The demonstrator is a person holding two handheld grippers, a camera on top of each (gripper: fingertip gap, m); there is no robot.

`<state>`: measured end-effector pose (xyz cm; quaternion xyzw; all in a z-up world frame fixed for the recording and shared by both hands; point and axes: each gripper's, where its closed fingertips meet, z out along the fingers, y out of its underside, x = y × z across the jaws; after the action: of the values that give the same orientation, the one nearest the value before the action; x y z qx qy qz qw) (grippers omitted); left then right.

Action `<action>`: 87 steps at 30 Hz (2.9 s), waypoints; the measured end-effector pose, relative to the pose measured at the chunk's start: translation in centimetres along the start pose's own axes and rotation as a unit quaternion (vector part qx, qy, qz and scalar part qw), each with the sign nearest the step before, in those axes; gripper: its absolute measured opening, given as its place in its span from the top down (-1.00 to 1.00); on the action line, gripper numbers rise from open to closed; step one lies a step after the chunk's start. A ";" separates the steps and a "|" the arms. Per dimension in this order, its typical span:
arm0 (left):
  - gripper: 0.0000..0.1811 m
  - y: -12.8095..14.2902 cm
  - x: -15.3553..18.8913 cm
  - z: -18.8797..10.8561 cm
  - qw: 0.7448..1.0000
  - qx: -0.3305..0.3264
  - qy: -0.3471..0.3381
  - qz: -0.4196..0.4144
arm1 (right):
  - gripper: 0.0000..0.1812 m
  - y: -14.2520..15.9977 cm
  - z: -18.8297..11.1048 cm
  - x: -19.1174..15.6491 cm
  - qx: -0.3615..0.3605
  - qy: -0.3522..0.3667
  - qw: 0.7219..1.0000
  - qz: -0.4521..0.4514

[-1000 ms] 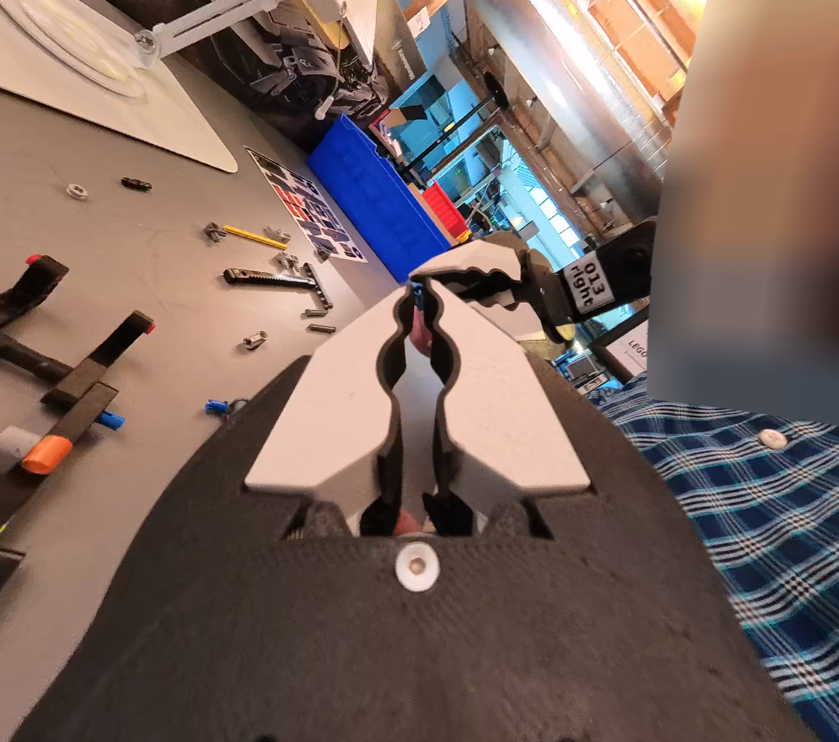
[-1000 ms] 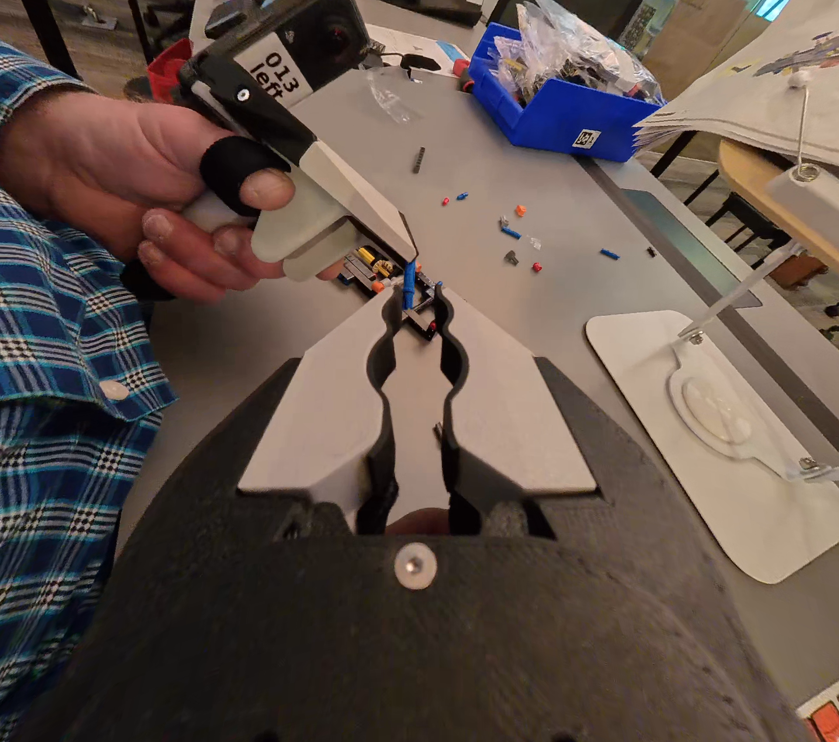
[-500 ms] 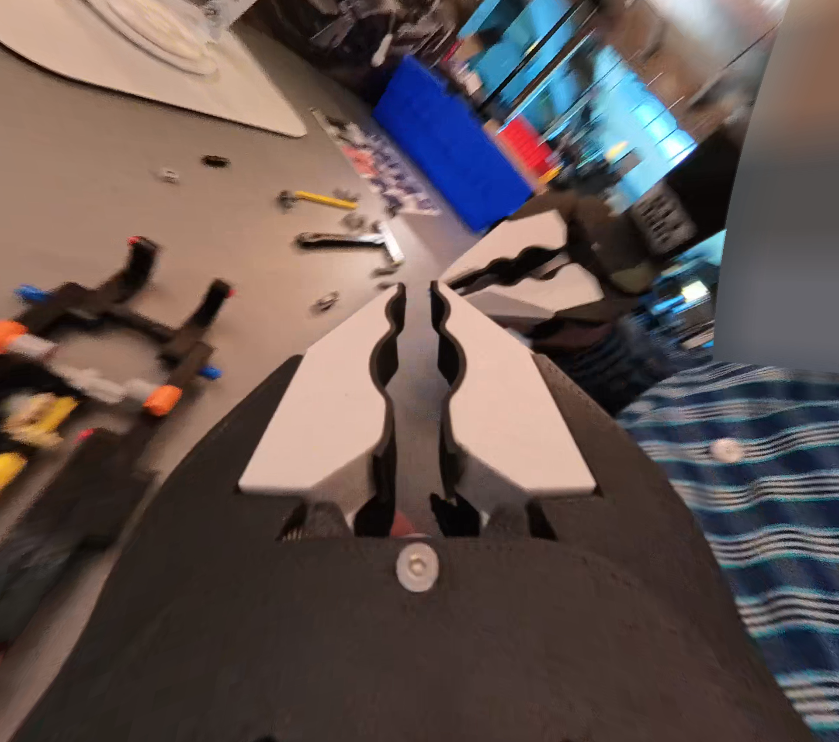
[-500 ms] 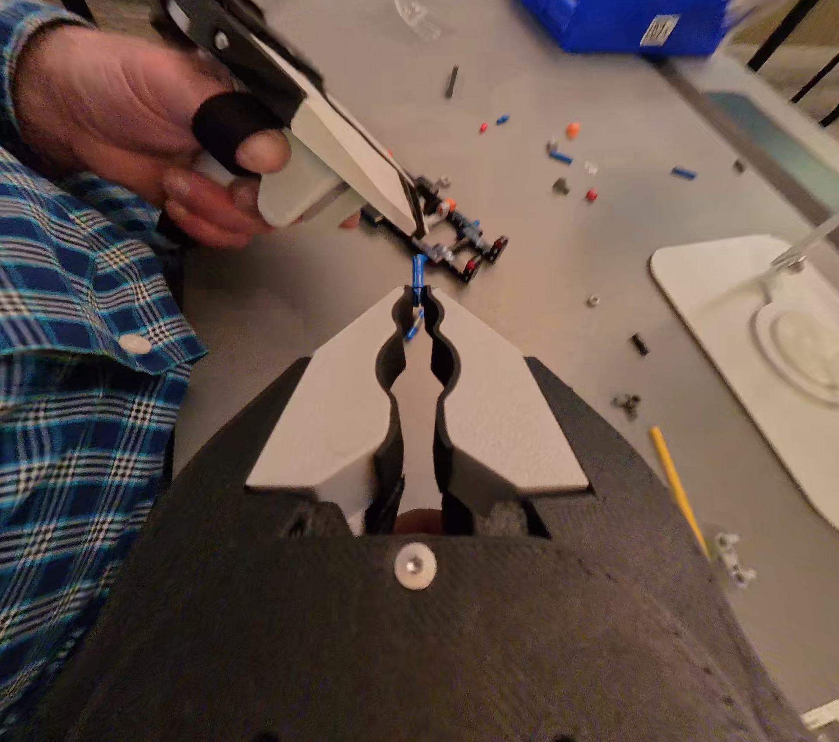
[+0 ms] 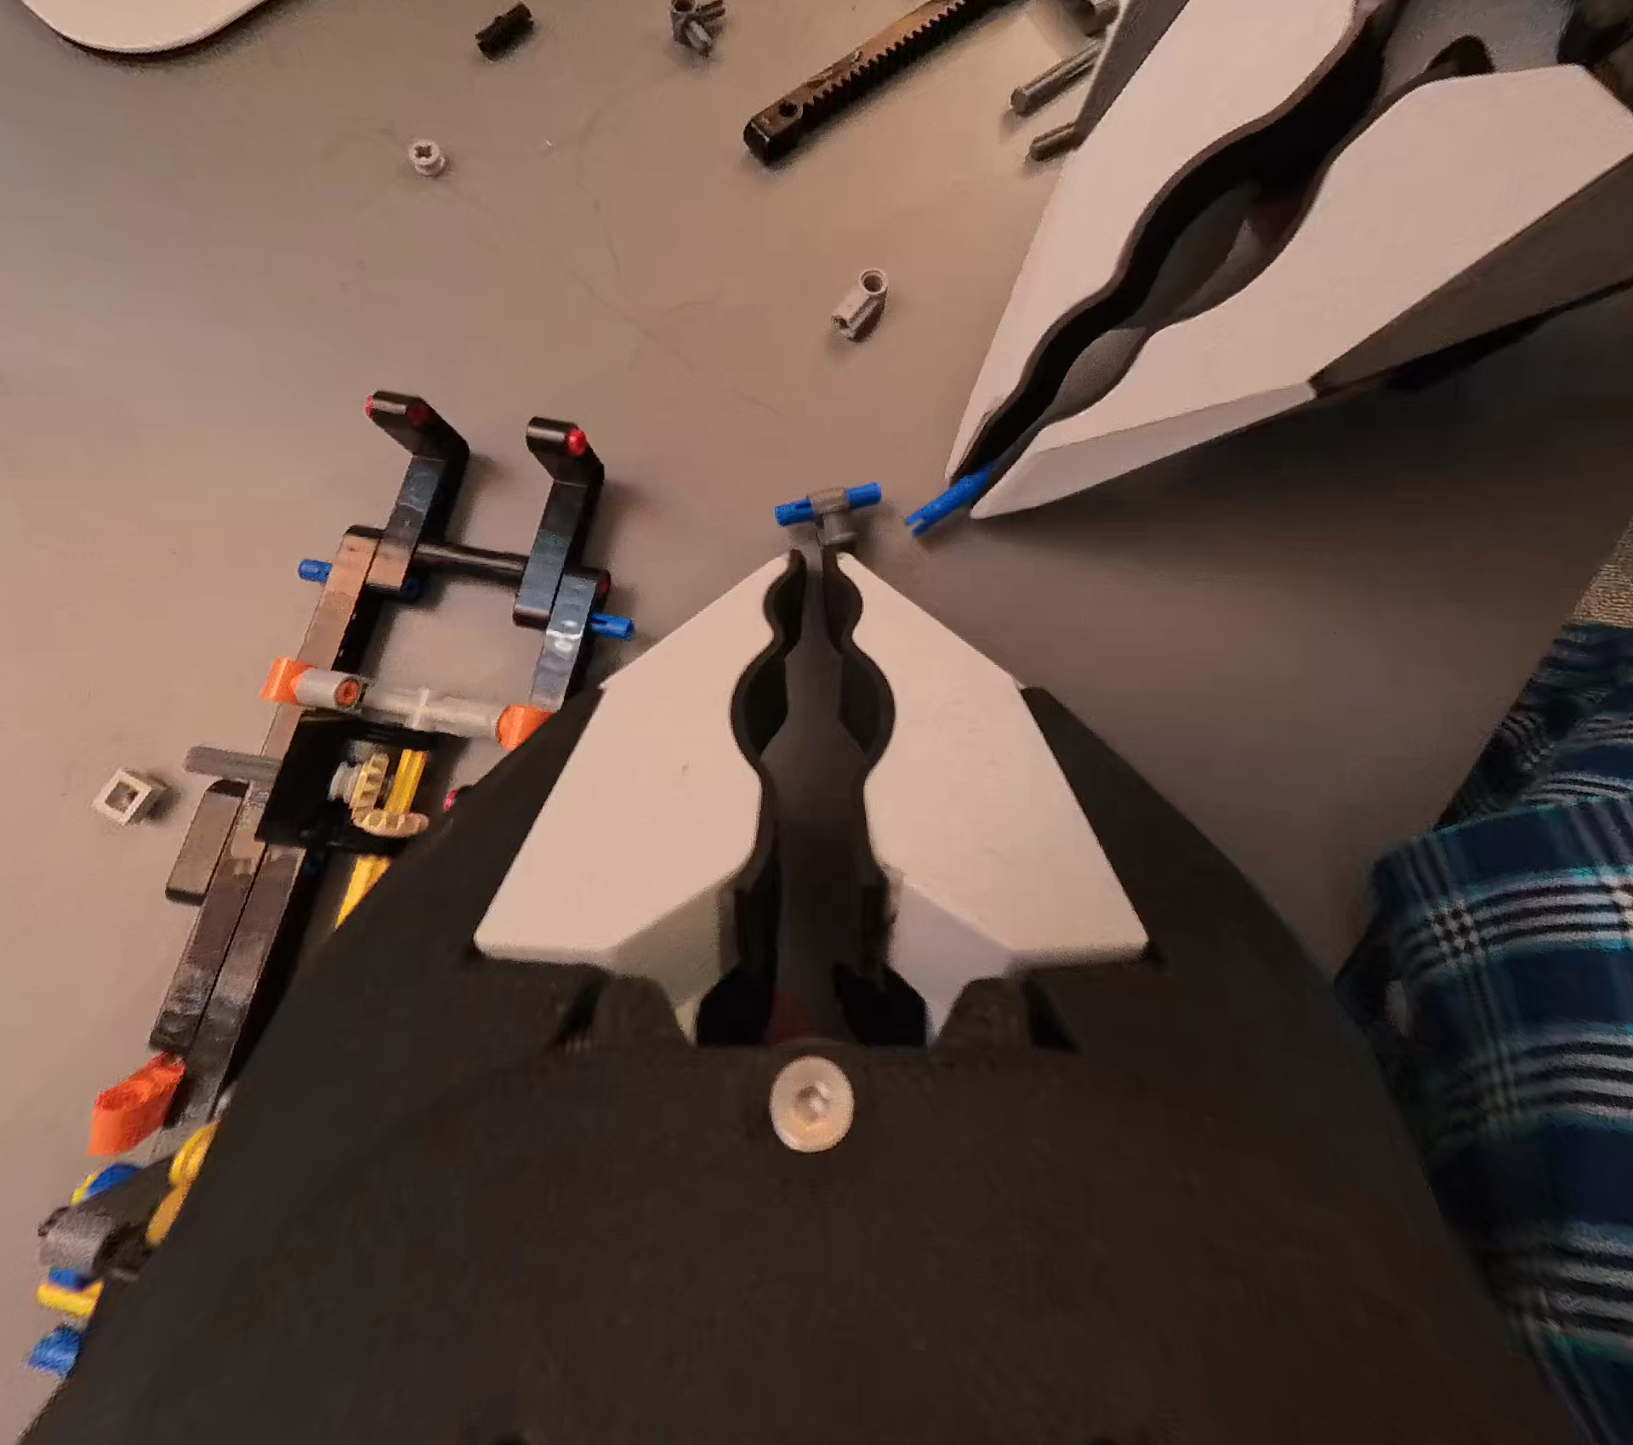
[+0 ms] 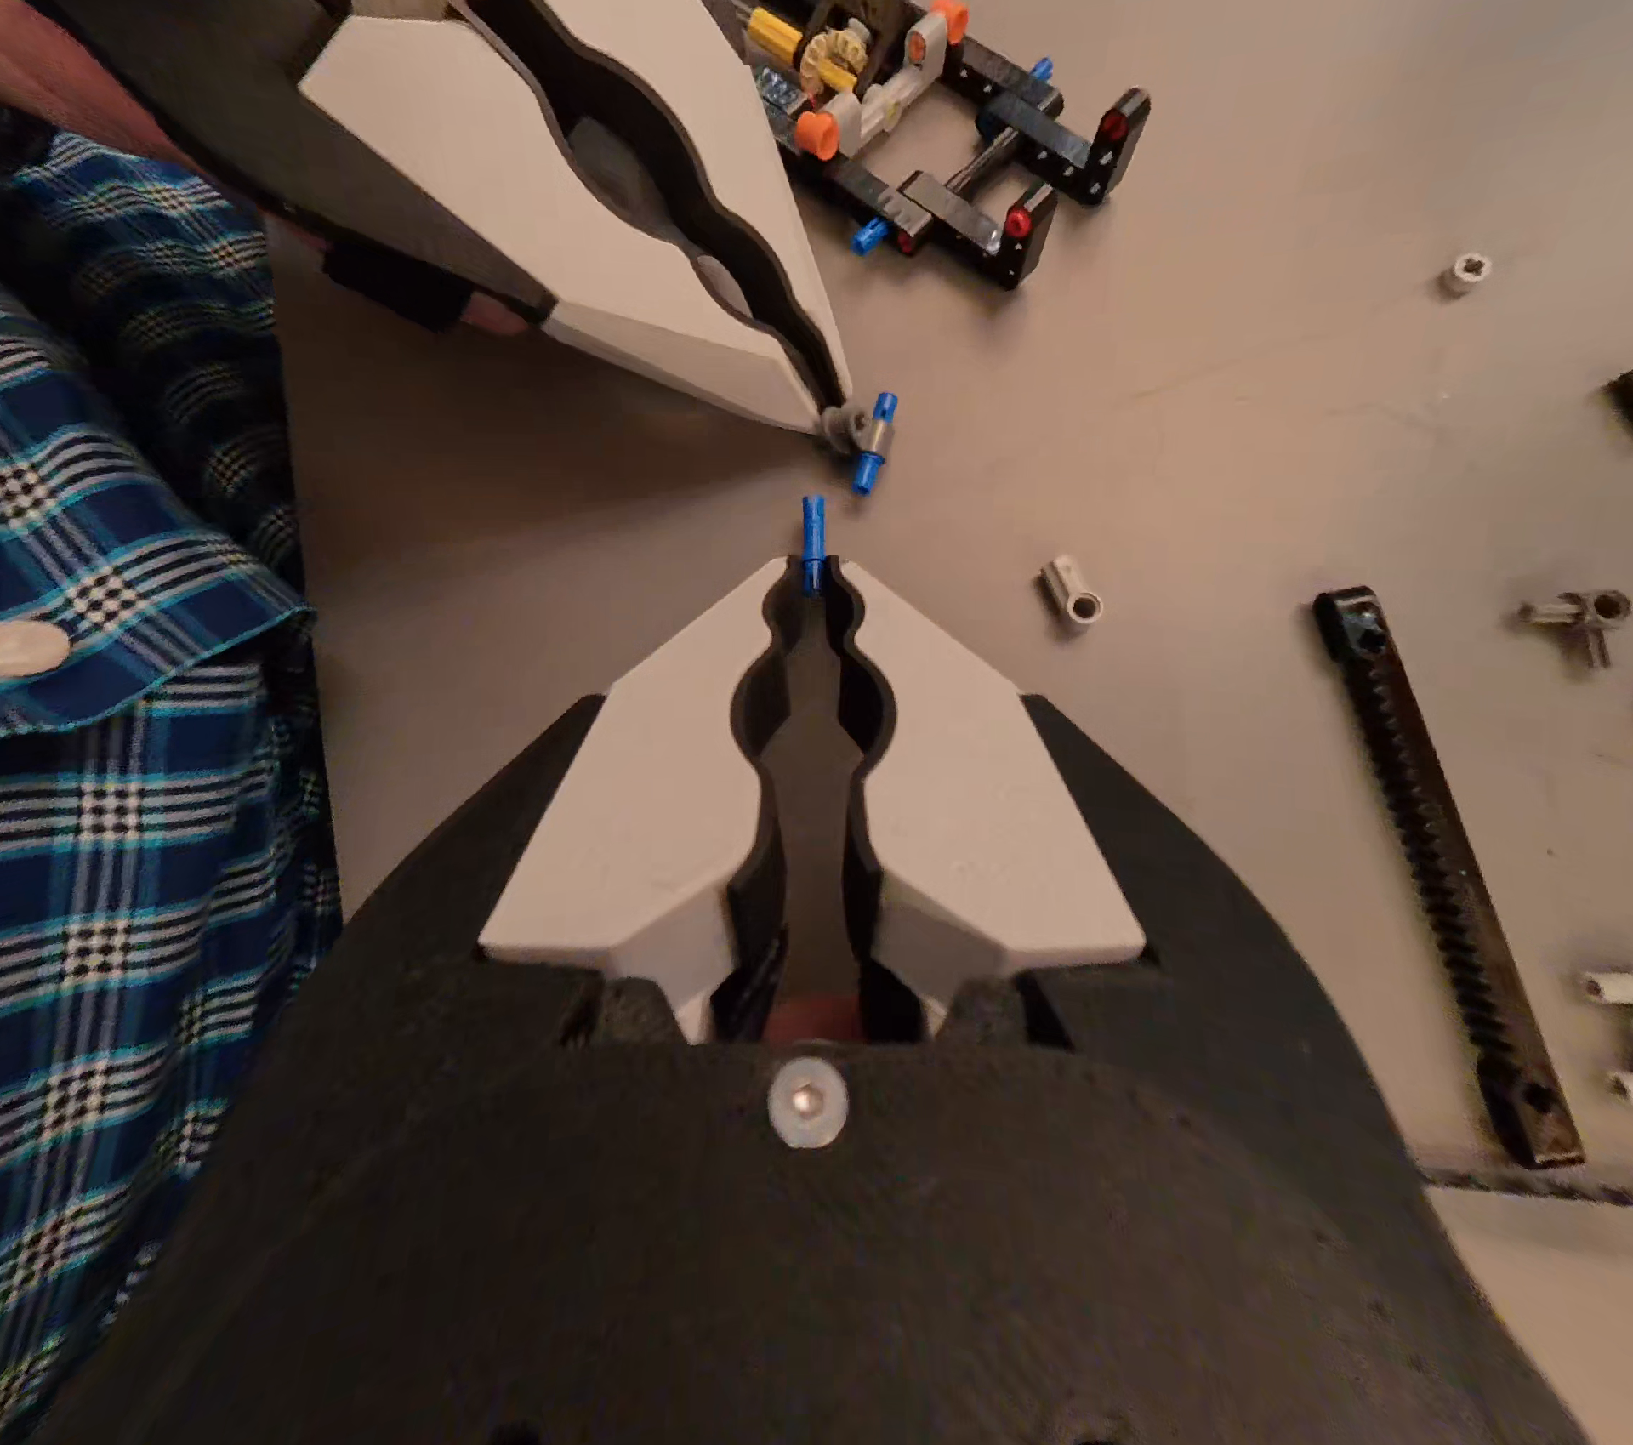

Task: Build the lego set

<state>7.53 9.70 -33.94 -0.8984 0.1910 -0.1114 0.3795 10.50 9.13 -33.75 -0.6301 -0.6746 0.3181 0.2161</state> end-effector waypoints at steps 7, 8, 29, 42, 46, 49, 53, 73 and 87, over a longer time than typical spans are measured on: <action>0.96 -0.4 0.8 -0.1 1.000 0.011 0.018 0.001 | 0.98 -0.1 0.2 0.6 -0.002 0.001 1.000 0.004; 0.94 -0.8 0.5 -0.4 1.000 0.026 0.011 0.006 | 0.98 -0.2 0.1 0.8 0.000 0.003 1.000 0.003; 0.85 -0.8 0.1 0.9 0.966 -0.047 0.030 0.252 | 0.98 -0.6 0.6 1.5 0.003 -0.030 0.999 -0.033; 0.86 -0.7 0.3 0.7 0.973 -0.026 0.035 0.227 | 0.99 -0.5 0.6 1.4 -0.017 -0.041 0.996 -0.076; 0.86 -0.7 0.4 0.7 0.973 -0.019 0.035 0.226 | 0.98 -0.4 0.6 1.3 -0.040 -0.051 0.993 -0.097; 0.86 -0.7 0.5 0.7 0.974 -0.011 0.037 0.221 | 0.98 -0.4 0.5 1.2 -0.065 -0.059 0.990 -0.109; 0.86 -0.6 0.5 0.6 0.975 -0.011 0.029 0.219 | 0.99 -0.4 0.6 1.3 -0.080 -0.081 0.985 -0.129; 0.86 -0.3 1.2 0.3 0.979 0.014 0.012 0.203 | 0.99 -0.5 0.8 0.4 -0.062 -0.149 0.970 -0.180; 0.86 -0.2 1.4 0.2 0.976 0.017 0.010 0.215 | 0.98 -0.2 0.3 0.6 -0.017 -0.080 0.988 -0.130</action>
<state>8.91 9.43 -33.86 -0.8286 0.3814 -0.0391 0.4080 10.08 9.71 -33.95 -0.5130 -0.7711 0.3254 0.1905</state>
